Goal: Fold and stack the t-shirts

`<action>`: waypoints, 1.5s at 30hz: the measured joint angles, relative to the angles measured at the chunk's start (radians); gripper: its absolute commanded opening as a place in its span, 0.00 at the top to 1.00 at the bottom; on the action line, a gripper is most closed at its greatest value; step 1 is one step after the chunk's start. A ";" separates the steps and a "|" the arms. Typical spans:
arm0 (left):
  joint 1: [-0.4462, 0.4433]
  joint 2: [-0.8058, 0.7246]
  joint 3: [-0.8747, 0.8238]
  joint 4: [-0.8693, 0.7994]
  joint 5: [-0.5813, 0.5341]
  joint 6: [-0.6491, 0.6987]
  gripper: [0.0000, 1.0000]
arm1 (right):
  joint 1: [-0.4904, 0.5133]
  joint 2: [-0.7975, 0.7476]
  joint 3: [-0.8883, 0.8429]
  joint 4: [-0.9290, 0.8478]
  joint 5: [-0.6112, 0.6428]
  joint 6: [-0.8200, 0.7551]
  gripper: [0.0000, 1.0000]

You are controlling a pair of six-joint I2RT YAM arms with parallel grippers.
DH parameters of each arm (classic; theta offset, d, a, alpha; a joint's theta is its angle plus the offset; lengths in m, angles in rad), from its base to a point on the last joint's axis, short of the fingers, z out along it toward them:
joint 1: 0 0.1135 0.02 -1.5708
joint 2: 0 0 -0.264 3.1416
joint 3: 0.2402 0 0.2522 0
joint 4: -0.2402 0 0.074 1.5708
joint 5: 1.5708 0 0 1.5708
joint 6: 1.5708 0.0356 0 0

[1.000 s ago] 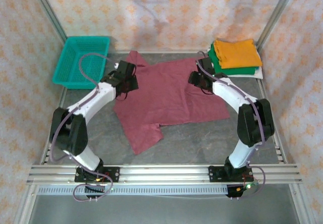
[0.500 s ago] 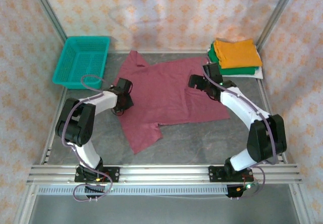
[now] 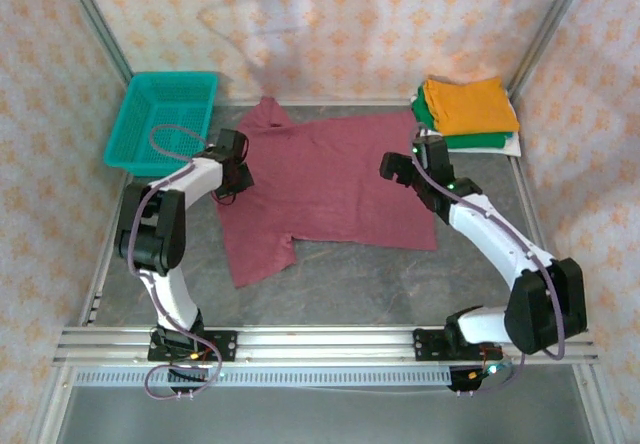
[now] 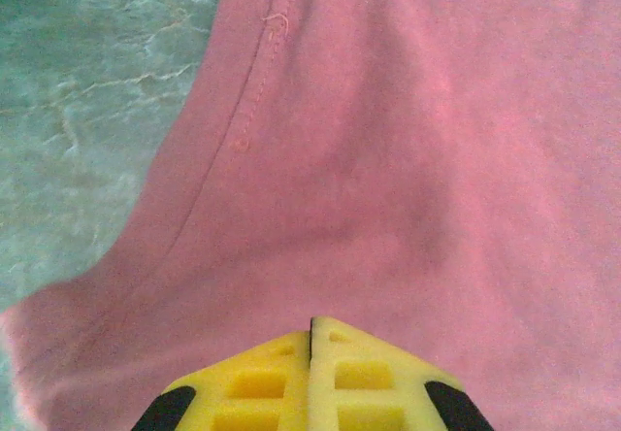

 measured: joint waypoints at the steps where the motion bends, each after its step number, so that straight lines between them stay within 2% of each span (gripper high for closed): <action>1: -0.008 -0.059 -0.041 -0.011 0.000 -0.001 0.73 | 0.000 -0.016 -0.008 0.003 0.005 0.000 0.03; 4: -0.049 -0.302 -0.203 -0.068 0.000 -0.025 0.38 | 0.000 -0.079 -0.072 0.029 0.009 -0.005 0.01; 5: -0.063 -0.378 -0.250 -0.087 -0.002 -0.037 0.33 | 0.000 -0.095 -0.097 0.037 0.005 -0.011 0.01; 9: -0.097 -0.640 -0.417 -0.196 0.023 -0.107 0.25 | 0.000 -0.093 -0.177 0.028 -0.027 -0.024 0.01; 14: -0.171 -0.723 -0.530 -0.330 0.073 -0.192 0.26 | 0.000 -0.089 -0.248 -0.010 -0.024 -0.026 0.01; 20: -0.252 -0.726 -0.611 -0.358 0.134 -0.270 0.33 | 0.000 -0.099 -0.277 -0.012 -0.043 -0.023 0.01; 23: -0.261 -0.711 -0.634 -0.349 0.148 -0.289 0.37 | 0.000 -0.101 -0.291 0.000 -0.055 -0.019 0.01; 26: -0.264 -0.661 -0.635 -0.323 0.154 -0.292 0.45 | 0.000 -0.101 -0.295 0.000 -0.058 -0.018 0.01; 30: -0.275 -0.621 -0.636 -0.293 0.156 -0.297 0.48 | 0.000 -0.101 -0.295 0.000 -0.058 -0.018 0.01; 32: -0.277 -0.618 -0.637 -0.280 0.157 -0.297 0.60 | 0.000 -0.101 -0.295 0.000 -0.058 -0.018 0.00; 34: -0.283 -0.610 -0.640 -0.269 0.161 -0.300 0.65 | 0.000 -0.101 -0.295 0.002 -0.058 -0.018 0.01; 37: -0.289 -0.600 -0.645 -0.261 0.163 -0.306 0.82 | 0.000 -0.095 -0.295 0.005 -0.058 -0.017 0.01; 40: -0.289 -0.603 -0.644 -0.259 0.162 -0.307 0.92 | 0.000 -0.092 -0.295 0.004 -0.047 -0.003 0.00; 41: -0.293 -0.607 -0.644 -0.260 0.159 -0.305 0.99 | 0.000 -0.092 -0.295 0.001 -0.038 0.004 0.00; 45: -0.293 -0.630 -0.631 -0.276 0.133 -0.299 1.00 | -0.012 -0.092 -0.295 -0.037 -0.001 0.077 0.01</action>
